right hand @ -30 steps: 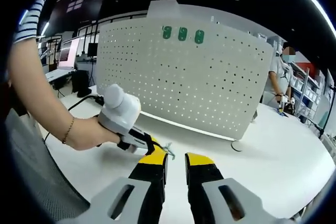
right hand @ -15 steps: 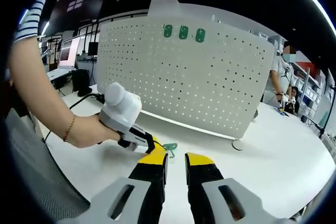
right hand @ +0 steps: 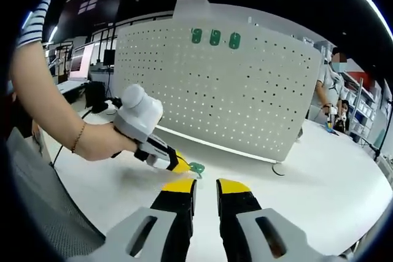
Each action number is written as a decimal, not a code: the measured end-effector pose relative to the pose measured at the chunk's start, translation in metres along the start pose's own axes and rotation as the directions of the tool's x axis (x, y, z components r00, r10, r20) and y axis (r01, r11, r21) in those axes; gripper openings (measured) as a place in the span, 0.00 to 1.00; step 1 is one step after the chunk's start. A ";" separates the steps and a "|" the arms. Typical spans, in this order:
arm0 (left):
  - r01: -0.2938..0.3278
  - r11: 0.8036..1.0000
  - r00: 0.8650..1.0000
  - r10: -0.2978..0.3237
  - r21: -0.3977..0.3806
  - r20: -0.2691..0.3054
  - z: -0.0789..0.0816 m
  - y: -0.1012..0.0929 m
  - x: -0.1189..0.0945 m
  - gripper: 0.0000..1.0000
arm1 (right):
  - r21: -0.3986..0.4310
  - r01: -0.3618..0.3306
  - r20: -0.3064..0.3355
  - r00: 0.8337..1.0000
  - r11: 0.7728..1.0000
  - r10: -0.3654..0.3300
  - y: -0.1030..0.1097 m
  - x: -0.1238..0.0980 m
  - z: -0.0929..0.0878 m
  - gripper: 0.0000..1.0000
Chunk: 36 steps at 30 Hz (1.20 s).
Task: Insert the hook assembly into the mounting plate slot until the hook locks in place.
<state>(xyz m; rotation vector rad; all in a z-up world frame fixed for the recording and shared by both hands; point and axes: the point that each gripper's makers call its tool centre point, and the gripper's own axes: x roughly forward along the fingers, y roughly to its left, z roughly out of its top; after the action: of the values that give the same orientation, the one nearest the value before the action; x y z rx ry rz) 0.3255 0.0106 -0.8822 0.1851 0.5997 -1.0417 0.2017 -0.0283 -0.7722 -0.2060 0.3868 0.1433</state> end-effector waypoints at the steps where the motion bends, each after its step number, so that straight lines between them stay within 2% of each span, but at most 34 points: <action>1: 0.001 1.000 1.000 -0.001 -0.001 -0.003 0.000 0.000 -0.001 0.01 | 0.000 -0.002 0.000 1.000 1.000 0.002 0.000 0.000 0.000 0.11; 7: 0.005 0.999 1.000 -0.007 -0.040 -0.029 -0.004 0.000 -0.012 0.01 | 0.004 -0.007 0.003 1.000 1.000 0.007 0.001 0.000 0.001 0.11; 10: 0.028 0.994 1.000 -0.029 -0.102 -0.002 0.001 -0.002 -0.019 0.01 | 0.004 -0.012 0.001 1.000 1.000 0.012 0.002 0.001 0.001 0.11; 16: 0.022 0.992 0.999 -0.025 -0.121 -0.024 0.004 -0.001 -0.039 0.01 | 0.001 -0.039 -0.009 0.999 0.999 0.039 0.009 0.002 -0.001 0.11; 22: -0.002 0.990 0.997 -0.009 -0.139 -0.080 0.002 0.003 -0.072 0.01 | -0.033 -0.087 -0.016 0.996 0.996 0.087 0.021 0.004 -0.001 0.11; 27: -0.020 0.982 0.995 0.002 -0.186 -0.095 0.006 0.005 -0.098 0.01 | -0.059 -0.133 -0.018 0.991 0.989 0.132 0.032 0.005 0.001 0.11; 31: -0.021 0.984 0.992 -0.001 -0.175 -0.126 0.003 0.000 -0.118 0.01 | -0.103 -0.209 -0.007 0.978 0.972 0.210 0.052 0.004 0.008 0.12; 32: -0.022 0.984 0.992 -0.001 -0.178 -0.129 0.000 -0.002 -0.123 0.01 | -0.114 -0.227 -0.021 0.974 0.967 0.226 0.057 0.004 0.007 0.12; 33: -0.025 0.982 0.991 0.000 -0.186 -0.137 -0.003 -0.003 -0.129 0.01 | -0.140 -0.250 -0.031 0.968 0.958 0.248 0.065 0.004 0.007 0.13; 36: -0.029 0.981 0.988 0.000 -0.191 -0.154 -0.008 -0.009 -0.143 0.01 | -0.141 -0.321 -0.023 0.947 0.937 0.321 0.088 0.002 0.016 0.13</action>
<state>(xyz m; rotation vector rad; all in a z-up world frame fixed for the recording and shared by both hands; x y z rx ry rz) 0.2630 0.1174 -0.8098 0.0996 0.8333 -0.9543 0.1934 0.0604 -0.7739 -0.2833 0.4088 0.4947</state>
